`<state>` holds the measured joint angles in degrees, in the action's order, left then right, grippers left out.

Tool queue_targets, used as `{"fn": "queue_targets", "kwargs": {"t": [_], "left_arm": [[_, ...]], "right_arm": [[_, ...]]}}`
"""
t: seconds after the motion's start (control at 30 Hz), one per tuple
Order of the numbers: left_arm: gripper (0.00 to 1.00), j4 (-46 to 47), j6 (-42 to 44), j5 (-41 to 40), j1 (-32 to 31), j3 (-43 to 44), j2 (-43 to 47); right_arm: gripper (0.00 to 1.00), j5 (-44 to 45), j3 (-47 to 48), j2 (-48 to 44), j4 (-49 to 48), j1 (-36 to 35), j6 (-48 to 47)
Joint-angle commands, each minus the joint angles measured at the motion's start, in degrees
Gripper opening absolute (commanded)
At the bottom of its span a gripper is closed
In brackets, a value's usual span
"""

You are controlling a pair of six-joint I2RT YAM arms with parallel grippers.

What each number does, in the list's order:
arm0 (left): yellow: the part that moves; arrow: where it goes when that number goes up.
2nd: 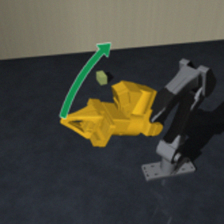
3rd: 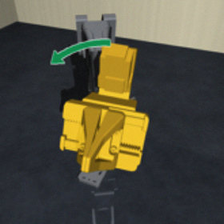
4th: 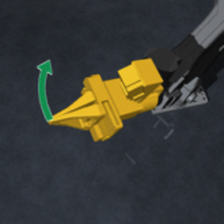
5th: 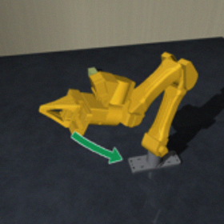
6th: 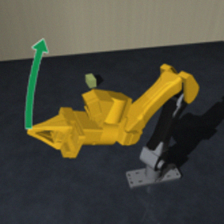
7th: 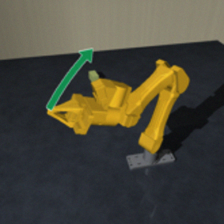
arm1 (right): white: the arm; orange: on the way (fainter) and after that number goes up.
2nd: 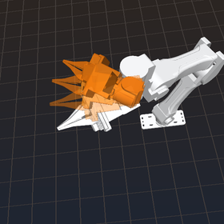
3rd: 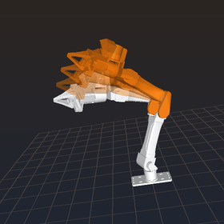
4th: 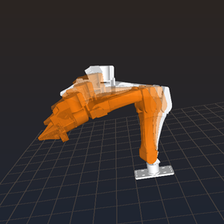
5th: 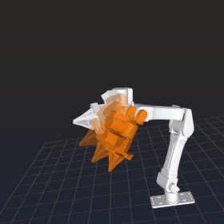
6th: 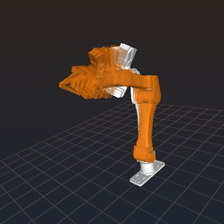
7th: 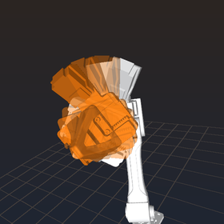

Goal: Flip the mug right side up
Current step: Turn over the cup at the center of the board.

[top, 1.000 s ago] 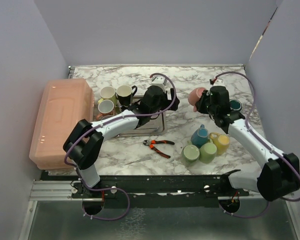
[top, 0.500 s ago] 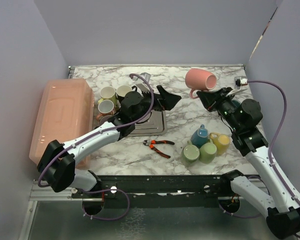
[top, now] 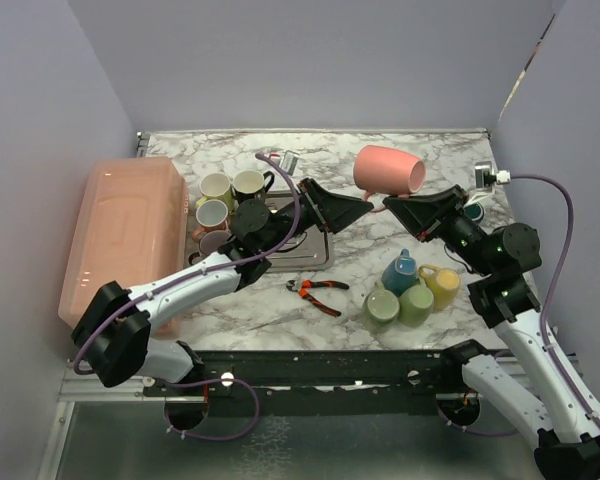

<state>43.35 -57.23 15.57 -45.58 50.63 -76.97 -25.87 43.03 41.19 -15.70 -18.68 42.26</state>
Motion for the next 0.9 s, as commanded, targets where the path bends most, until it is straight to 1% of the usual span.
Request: {"fn": "queue_targets", "kwargs": {"t": [0.0,0.17,0.2,0.3,0.43,0.57,0.67,0.8,0.87], "left_arm": [[0.79,12.5,-7.5,8.1,-1.8,1.6,-3.4],[0.62,23.4,-14.5,9.5,-3.1,2.1,-6.5],[0.59,24.8,-15.6,9.5,-3.3,2.5,-7.1],[0.45,28.9,-18.5,8.5,-4.2,3.3,-9.2],[0.33,32.7,-20.7,6.6,-4.5,4.0,-11.4],[0.29,34.4,-20.9,5.6,-4.4,4.1,-12.6],[0.29,36.1,-21.5,4.8,-4.4,4.1,-13.1],[0.4,38.3,-23.3,2.6,-4.4,3.7,-13.0],[0.44,39.9,-24.4,1.4,-4.4,3.3,-12.8]], "right_arm": [[0.01,-3.9,-0.5,-2.3,-10.1,0.0,5.8],[0.01,-4.5,-2.2,-3.9,-12.1,-0.1,8.0],[0.01,-4.7,-2.4,-4.0,-12.4,0.0,8.3],[0.01,-5.1,-3.3,-4.2,-12.8,0.0,8.5],[0.01,-3.9,-4.3,-4.1,-10.8,0.0,7.9],[0.01,-3.5,-5.1,-4.1,-9.9,0.0,7.3],[0.01,-3.2,-5.2,-4.0,-9.3,-0.1,6.8],[0.01,-3.2,-5.9,-4.3,-8.7,0.0,5.4],[0.01,-3.2,-6.5,-4.6,-8.4,0.0,4.3]]}}
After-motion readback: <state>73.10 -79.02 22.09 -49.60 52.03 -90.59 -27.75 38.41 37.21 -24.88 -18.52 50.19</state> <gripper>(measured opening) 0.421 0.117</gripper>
